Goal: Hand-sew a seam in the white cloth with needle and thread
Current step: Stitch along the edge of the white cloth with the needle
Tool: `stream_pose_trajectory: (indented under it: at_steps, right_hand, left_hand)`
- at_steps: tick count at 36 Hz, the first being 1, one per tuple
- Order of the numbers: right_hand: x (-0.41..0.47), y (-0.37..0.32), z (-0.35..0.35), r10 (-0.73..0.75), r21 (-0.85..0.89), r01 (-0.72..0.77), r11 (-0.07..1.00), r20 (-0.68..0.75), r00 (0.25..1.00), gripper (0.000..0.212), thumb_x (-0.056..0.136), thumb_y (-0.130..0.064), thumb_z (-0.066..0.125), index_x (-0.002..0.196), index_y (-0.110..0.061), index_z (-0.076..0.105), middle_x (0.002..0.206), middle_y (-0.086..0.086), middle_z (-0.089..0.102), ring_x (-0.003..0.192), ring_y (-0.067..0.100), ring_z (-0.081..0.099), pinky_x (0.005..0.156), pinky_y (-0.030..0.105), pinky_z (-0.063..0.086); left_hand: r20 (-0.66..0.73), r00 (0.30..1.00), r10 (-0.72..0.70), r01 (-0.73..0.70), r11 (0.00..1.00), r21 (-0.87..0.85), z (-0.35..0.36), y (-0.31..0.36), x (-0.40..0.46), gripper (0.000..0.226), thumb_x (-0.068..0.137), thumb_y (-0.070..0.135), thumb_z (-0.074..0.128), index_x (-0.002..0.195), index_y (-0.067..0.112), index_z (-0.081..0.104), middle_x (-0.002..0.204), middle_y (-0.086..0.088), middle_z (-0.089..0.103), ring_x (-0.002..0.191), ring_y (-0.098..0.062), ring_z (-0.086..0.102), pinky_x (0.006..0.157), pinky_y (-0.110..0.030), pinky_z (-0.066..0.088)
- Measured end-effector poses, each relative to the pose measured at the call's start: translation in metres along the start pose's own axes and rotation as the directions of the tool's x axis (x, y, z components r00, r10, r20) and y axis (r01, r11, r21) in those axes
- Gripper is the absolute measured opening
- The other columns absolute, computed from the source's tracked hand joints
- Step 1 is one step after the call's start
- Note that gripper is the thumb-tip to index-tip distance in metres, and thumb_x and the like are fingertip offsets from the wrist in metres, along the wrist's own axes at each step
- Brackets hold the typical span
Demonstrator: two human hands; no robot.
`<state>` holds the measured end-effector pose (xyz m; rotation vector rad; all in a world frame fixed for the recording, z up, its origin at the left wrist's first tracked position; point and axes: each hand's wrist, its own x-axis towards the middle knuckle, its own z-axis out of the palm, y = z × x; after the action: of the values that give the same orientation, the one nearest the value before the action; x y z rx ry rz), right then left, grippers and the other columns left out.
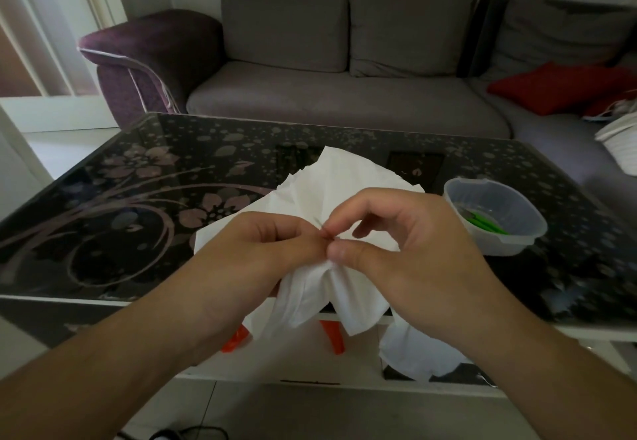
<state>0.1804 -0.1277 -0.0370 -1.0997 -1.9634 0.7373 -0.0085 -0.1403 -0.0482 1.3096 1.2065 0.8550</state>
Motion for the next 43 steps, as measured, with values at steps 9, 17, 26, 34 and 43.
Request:
stream_pose_trajectory:
  at_steps: [9,17,26,34,43]
  right_hand:
    - [0.001,0.004,-0.004,0.124,0.264,-0.104,0.959,-0.062,0.99,0.013,0.085,-0.002,0.076,0.085,-0.015,0.077,0.086,-0.009,0.077,0.089,0.009,0.073,0.084,0.024,0.059]
    - [-0.005,0.007,-0.001,0.18,0.409,-0.146,0.901,-0.047,0.983,0.016,0.091,0.004,0.067,0.085,-0.01,0.072,0.089,-0.001,0.08,0.093,0.013,0.075,0.088,0.028,0.059]
    - [0.013,-0.007,-0.021,0.167,0.49,-0.092,0.867,-0.112,0.98,0.014,0.097,0.001,0.058,0.092,-0.003,0.071,0.088,0.007,0.078,0.091,0.022,0.076,0.089,0.035,0.061]
    - [0.01,0.001,-0.02,0.216,0.603,-0.147,0.784,-0.043,0.976,0.014,0.098,0.004,0.054,0.089,0.0,0.064,0.077,0.013,0.07,0.073,0.028,0.07,0.08,0.04,0.061]
    - [0.007,0.004,-0.014,0.216,0.661,-0.17,0.731,0.012,0.976,0.011,0.097,0.006,0.053,0.089,0.004,0.06,0.072,0.013,0.06,0.062,0.024,0.053,0.071,0.036,0.058]
  left_hand:
    - [-0.003,1.0,-0.017,0.017,1.0,-0.007,0.002,0.001,0.001,0.019,0.093,0.027,0.067,0.092,0.018,0.084,0.097,-0.004,0.079,0.09,-0.019,0.076,0.083,-0.031,0.059]
    - [0.0,1.0,-0.026,0.026,1.0,0.006,0.005,-0.005,-0.003,0.02,0.094,0.03,0.067,0.09,0.02,0.083,0.096,-0.001,0.079,0.089,-0.017,0.076,0.08,-0.029,0.057]
    - [-0.069,0.997,0.017,-0.009,0.993,0.117,0.003,0.014,0.004,0.019,0.096,0.032,0.067,0.09,0.023,0.082,0.094,0.004,0.078,0.092,-0.016,0.074,0.095,-0.045,0.061]
    - [-0.104,0.99,0.095,-0.069,0.972,0.224,0.003,0.005,0.004,0.014,0.097,0.03,0.068,0.095,0.033,0.082,0.096,0.019,0.078,0.09,0.001,0.072,0.088,-0.029,0.061]
    - [-0.092,0.991,0.097,-0.07,0.964,0.258,0.008,-0.004,0.005,0.012,0.097,0.032,0.067,0.097,0.033,0.08,0.096,0.015,0.078,0.094,-0.006,0.074,0.094,-0.04,0.061]
